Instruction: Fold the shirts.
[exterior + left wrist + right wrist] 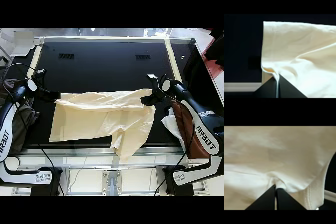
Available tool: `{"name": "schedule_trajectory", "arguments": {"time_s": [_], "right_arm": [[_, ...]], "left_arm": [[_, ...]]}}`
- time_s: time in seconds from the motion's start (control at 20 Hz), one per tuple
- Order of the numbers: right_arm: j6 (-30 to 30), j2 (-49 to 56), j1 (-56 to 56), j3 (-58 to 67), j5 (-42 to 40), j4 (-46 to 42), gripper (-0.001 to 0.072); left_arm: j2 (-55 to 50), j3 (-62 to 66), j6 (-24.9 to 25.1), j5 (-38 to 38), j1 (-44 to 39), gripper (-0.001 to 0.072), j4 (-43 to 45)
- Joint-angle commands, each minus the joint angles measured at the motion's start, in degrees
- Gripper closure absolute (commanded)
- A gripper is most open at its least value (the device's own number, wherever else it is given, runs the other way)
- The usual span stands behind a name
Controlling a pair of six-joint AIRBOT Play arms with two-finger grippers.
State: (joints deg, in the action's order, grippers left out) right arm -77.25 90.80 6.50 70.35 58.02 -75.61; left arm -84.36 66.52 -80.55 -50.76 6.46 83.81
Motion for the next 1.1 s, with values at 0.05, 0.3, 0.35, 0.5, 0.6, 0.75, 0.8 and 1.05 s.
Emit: {"name": "schedule_trajectory", "arguments": {"time_s": [0.05, 0.3, 0.35, 0.5, 0.6, 0.75, 0.8, 1.05], "right_arm": [[-0.3, -0.7, -0.1, 0.0, 7.0, 0.2, 0.0347], [-0.2, -12.3, -4.0, 1.4, 24.1, -2.1, 0.0345], [-0.2, -16.6, -5.7, 0.5, 24.7, -2.2, 0.0345], [-0.3, -30.1, -10.8, -10.2, 19.8, -0.5, 0.0345], [-4.0, -37.3, -13.2, -23.0, 13.8, 4.8, 0.0323], [-4.2, -38.1, -15.4, -38.2, 12.9, 17.9, 0.0323], [-3.6, -37.0, -15.4, -41.3, 13.2, 20.3, 0.0323], [1.0, -29.4, -15.4, -48.9, 13.5, 30.9, 0.0323]], "left_arm": [[0.4, 0.0, -0.4, -3.3, 0.3, 0.0105, 0.1], [11.5, -0.6, -0.7, -9.8, 2.6, 0.0029, 0.0], [16.1, -2.1, -0.7, -9.0, 3.6, 0.0029, 0.0], [30.7, -13.9, -3.1, -3.6, 8.7, 0.003, 0.0], [39.4, -24.2, -10.2, -1.3, 12.7, 0.0029, 0.0], [48.0, -32.8, -16.5, 0.4, 15.9, 0.003, -0.1], [49.4, -33.3, -16.8, 0.4, 16.0, 0.003, -0.1], [51.6, -33.3, -16.8, -0.3, 16.0, 0.0029, -2.0]]}}
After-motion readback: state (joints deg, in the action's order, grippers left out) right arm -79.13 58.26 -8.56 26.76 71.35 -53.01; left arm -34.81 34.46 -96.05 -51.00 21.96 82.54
